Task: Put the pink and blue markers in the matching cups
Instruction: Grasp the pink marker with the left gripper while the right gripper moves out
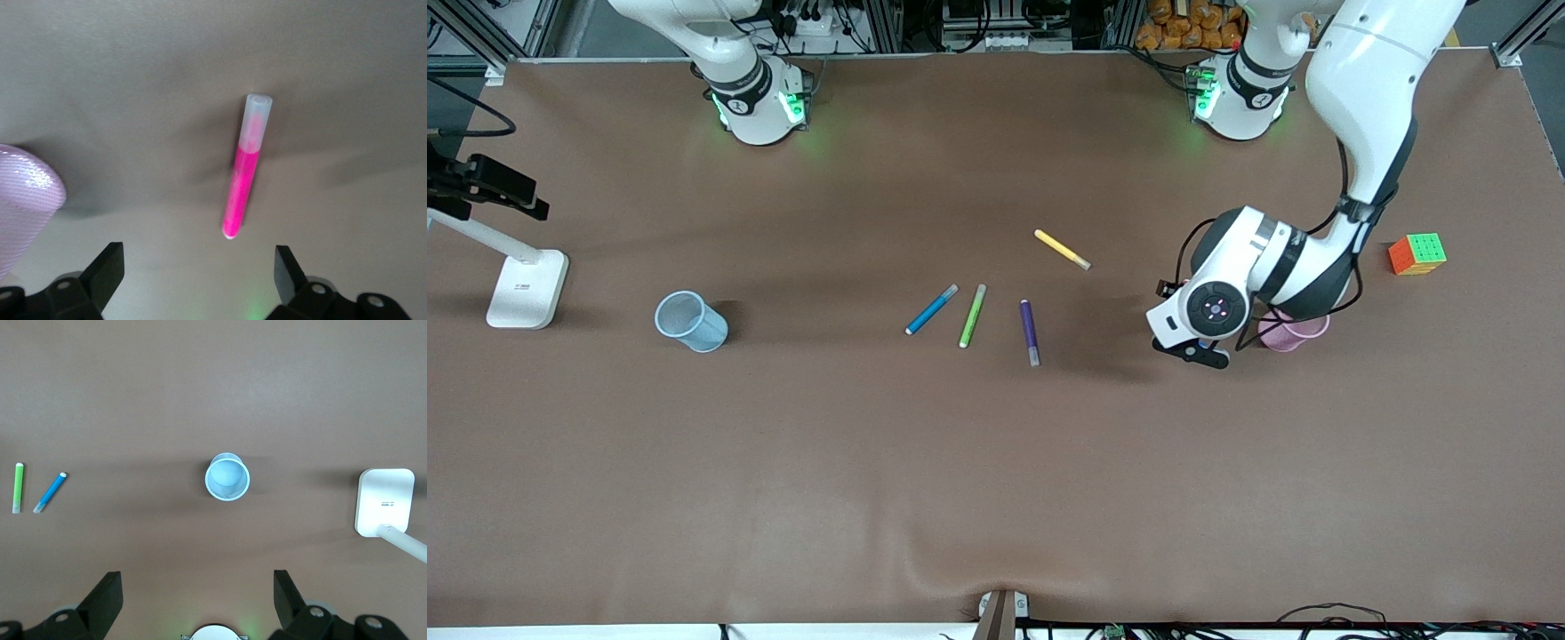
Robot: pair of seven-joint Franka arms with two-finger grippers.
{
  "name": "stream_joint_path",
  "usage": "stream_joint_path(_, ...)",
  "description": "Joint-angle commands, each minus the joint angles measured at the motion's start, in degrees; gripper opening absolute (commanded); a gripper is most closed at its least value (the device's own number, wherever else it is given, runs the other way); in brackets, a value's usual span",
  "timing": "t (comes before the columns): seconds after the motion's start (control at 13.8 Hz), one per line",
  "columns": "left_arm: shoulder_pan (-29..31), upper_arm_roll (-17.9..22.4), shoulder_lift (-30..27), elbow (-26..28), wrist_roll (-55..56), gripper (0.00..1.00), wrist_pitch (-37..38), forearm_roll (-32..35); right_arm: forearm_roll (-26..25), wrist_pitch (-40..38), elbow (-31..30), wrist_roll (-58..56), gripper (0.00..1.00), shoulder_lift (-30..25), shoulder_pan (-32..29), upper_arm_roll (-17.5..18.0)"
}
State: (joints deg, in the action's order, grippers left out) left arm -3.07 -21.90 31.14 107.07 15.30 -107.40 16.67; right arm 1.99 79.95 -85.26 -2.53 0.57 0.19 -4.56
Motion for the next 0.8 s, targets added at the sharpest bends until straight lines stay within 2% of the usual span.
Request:
stream_joint_path(0.0, -2.46, -0.08, 3.04, -2.3, 4.9, 0.97, -0.35, 1.43, 0.47, -0.41, 0.97, 0.24, 1.0, 0.83, 0.08, -0.1)
stream_joint_path(0.15, -2.47, 0.1, 5.14, -4.31, 5.09, 0.94, -0.7, 2.65, 0.38, -0.32, 0.97, 0.33, 1.0, 1.62, 0.34, -0.1)
stream_joint_path(0.36, -2.64, 0.1, 6.38, -5.2, 5.26, 0.73, -0.79, 3.89, 0.38, -0.76, 0.79, 0.33, 1.0, 3.29, 0.51, -0.01)
stream_joint_path(0.58, -1.85, 0.19, 7.87, -5.12, 5.09, 0.7, -4.21, 4.68, 0.29, -0.85, 0.53, 0.24, 1.0, 5.14, 1.04, -0.01)
stream_joint_path(0.73, -1.94, 0.19, 8.05, -5.12, 5.18, 0.64, -4.48, 4.68, 0.12, -1.55, 0.53, 0.42, 1.0, 10.56, 1.57, -0.01)
